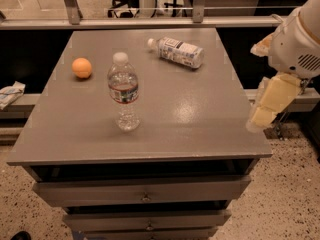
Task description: Knock water bottle over
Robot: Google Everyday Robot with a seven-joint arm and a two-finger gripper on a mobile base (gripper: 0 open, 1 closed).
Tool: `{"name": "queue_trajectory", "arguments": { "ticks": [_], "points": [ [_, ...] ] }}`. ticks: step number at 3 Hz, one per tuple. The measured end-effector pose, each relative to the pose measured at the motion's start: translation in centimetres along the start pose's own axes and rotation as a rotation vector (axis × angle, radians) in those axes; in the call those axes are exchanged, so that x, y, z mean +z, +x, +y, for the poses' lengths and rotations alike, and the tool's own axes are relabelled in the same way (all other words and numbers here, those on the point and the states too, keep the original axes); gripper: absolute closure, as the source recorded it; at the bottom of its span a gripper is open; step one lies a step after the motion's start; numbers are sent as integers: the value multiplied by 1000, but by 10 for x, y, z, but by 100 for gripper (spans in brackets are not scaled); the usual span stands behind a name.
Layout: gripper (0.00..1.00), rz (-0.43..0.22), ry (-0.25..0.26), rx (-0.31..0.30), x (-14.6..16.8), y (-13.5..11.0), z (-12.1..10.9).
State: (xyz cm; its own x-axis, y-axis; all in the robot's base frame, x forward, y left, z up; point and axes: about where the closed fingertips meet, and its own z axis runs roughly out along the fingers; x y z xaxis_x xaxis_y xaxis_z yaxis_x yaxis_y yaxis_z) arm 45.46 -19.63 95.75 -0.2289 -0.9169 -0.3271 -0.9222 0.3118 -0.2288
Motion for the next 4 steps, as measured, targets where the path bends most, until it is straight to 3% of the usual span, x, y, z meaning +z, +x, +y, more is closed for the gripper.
{"name": "queue_trajectory", "arguments": {
  "ticks": [1,2,3,4],
  "points": [
    [0,-147,-60,58,44,-15,-2],
    [0,-325,-104,85,76,-48,-8],
    [0,-497,-114,66,95,-94,-17],
    [0,-505,-114,63,96,-97,-17]
  ]
}}
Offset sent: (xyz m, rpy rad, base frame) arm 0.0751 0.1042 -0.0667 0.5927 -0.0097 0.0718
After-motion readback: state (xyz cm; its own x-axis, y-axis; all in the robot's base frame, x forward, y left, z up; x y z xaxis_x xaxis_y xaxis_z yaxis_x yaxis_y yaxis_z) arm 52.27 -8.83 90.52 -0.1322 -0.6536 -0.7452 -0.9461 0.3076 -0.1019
